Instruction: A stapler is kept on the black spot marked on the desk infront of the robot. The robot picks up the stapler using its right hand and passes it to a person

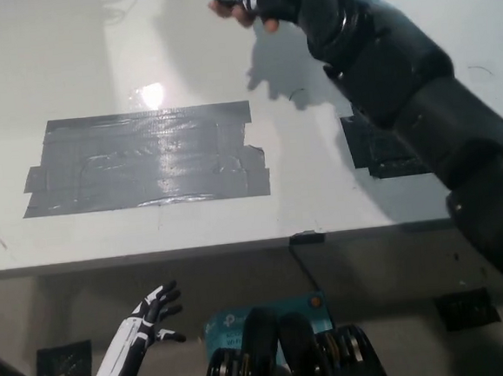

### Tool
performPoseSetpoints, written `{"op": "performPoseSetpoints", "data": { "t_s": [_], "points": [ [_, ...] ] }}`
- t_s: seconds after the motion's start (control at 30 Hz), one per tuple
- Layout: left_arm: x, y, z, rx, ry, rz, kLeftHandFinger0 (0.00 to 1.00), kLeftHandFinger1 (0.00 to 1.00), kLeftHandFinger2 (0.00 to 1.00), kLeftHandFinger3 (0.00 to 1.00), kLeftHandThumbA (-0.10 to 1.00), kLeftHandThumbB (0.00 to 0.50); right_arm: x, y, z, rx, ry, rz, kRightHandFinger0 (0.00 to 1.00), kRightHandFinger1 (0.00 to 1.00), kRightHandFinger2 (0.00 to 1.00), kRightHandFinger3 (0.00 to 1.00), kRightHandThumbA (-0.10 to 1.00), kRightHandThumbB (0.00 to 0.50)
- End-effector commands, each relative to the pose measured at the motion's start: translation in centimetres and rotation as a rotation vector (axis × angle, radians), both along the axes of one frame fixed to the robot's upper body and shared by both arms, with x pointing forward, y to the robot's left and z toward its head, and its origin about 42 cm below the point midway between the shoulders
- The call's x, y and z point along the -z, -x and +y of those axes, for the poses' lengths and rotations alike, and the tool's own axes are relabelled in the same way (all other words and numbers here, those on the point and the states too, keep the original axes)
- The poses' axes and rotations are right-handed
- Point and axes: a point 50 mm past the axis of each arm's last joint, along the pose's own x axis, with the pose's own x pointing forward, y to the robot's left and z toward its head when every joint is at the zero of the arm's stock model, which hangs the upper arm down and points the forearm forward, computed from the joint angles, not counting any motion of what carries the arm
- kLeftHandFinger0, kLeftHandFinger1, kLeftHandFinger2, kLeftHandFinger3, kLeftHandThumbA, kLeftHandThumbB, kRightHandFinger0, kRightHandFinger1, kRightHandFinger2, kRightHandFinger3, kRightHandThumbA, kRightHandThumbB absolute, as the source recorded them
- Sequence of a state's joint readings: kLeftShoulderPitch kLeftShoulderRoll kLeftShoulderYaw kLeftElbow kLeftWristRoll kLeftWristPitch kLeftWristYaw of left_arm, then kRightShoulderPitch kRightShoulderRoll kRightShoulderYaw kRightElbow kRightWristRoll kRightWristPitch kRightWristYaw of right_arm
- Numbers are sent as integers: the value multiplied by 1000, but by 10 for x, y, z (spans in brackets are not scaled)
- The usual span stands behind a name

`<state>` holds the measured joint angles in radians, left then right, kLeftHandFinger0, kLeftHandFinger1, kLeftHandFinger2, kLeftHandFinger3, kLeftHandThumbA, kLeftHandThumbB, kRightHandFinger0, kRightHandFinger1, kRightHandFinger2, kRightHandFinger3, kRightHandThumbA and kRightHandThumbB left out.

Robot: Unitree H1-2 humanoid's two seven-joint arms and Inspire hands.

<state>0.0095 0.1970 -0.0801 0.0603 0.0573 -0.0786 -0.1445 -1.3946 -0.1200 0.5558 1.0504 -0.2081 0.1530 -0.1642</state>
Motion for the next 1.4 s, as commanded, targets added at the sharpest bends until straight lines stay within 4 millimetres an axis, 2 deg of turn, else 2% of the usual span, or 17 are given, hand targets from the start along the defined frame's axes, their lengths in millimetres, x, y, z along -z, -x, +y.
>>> {"op": "performPoseSetpoints", "data": {
  "t_s": [0.0,0.13,0.3,0.33,0.37,0.5,0.63,0.7,0.73,0.77,0.87,0.97,1.0,1.07,1.13,1.2,1.37],
  "points": [
    [-10,-2,1,34,-10,-29,628,878,909,912,1000,500,-93,21,-28,-154,-17,-205,1000,1000,1000,1000,1000,453],
    [-7,-1,1,34,-4,-28,625,879,908,921,1000,500,-112,38,-43,-177,-23,-276,1000,1000,1000,1000,1000,432],
    [-2,1,-2,29,18,-11,617,880,911,921,1000,500,-140,101,-94,-228,-30,-405,1000,1000,1000,1000,1000,442],
    [-2,0,-2,30,15,-13,621,881,915,926,1000,500,-141,115,-103,-238,-13,-440,1000,1000,1000,1000,1000,428],
    [-2,0,-2,30,15,-13,621,881,915,926,1000,500,-141,115,-103,-238,-13,-440,1000,1000,1000,1000,1000,428],
    [-2,-1,-2,19,10,-19,610,871,902,918,1000,500,-133,176,-127,-331,-12,-529,1000,1000,1000,1000,1000,439],
    [-1,2,-2,9,12,-5,661,895,911,933,1000,500,-113,228,-145,-432,-62,-531,1000,1000,1000,1000,1000,429],
    [-1,2,-3,4,18,-3,686,912,927,947,1000,500,-101,251,-153,-472,-55,-542,1000,1000,1000,1000,1000,388],
    [0,1,-3,1,18,-6,711,927,946,960,1000,500,-86,271,-157,-513,-85,-540,1000,1000,1000,1000,1000,370],
    [0,1,-3,1,18,-6,711,927,946,960,1000,500,-86,271,-157,-513,-85,-540,1000,1000,1000,1000,1000,370],
    [-2,-2,-1,-6,12,-17,770,963,970,981,1000,500,-64,296,-160,-575,-177,-514,1000,1000,1000,1000,1000,389],
    [-4,-5,-2,-13,21,-21,839,1000,1000,1000,1000,500,-27,323,-156,-621,-320,-475,1000,1000,1000,1000,1000,352],
    [-7,-9,-2,-13,25,-28,861,1000,1000,1000,1000,500,-9,330,-150,-639,-378,-447,1000,1000,1000,1000,1000,356],
    [-10,-15,-3,-14,29,-37,855,1000,1000,1000,1000,500,9,336,-143,-654,-436,-419,1000,1000,1000,1000,1000,379],
    [-10,-17,-5,-11,37,-40,846,1000,1000,1000,1000,500,30,340,-138,-651,-478,-398,1000,1000,1000,1000,1000,344],
    [-11,-20,-7,-11,48,-51,875,1000,1000,1000,1000,500,54,346,-133,-625,-533,-379,1000,1000,1000,1000,1000,359],
    [-10,-14,-7,-21,47,-38,923,1000,1000,1000,1000,500,78,358,-130,-581,-604,-331,1000,1000,1000,1000,1000,350]
  ]
}}
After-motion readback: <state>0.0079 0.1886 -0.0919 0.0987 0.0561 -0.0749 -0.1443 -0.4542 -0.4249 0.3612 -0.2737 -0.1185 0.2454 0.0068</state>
